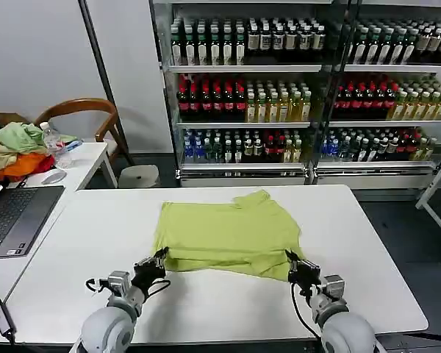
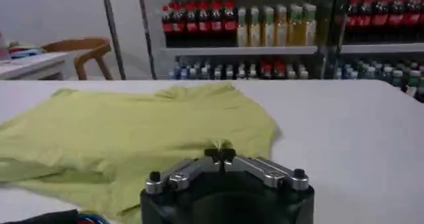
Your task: Fold and organize the clothes.
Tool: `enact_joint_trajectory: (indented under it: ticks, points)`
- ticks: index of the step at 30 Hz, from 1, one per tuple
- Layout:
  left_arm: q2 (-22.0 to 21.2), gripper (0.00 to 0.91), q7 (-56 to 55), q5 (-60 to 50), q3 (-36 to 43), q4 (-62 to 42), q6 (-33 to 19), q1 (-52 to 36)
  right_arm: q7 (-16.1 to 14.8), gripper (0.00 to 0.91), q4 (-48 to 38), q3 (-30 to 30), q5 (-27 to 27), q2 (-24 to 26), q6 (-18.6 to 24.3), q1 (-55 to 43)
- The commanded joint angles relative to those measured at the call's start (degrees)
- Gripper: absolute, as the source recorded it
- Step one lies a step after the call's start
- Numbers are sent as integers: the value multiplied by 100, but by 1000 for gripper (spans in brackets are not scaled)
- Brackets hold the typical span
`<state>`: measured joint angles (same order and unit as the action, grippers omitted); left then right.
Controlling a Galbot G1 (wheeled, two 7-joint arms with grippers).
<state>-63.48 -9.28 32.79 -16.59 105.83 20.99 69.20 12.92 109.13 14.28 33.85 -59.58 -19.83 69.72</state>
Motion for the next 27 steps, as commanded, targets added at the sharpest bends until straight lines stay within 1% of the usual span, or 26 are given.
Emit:
enact_joint_trajectory:
  ticks: [1,2,5,13,18,27]
  points:
    - [31,40,79,47,58,-249,-11,-236,-17,0,-107,12,56,-15,-54,-131]
    - [78,50,83,46,51,-170,-14,-175,-24,0,-22,21,55,9,-63,-73]
    - [183,40,147,43,-67,-66,-23,-50,-47,0,231,65,12,103,-36,134]
    - [112,40,273,-59,70,-590,-137,-367,-61,0,-411,-22,-96,-86,-8,-211]
    - [132,40,418,-156,195,-1073,-206,-675,-99,0,-499,-10,-90,-101,-4,-250]
    - [112,50,537,-303,390,-1484,-204,-1111,-147,0,-620,-51,-133,-181,-6,-284]
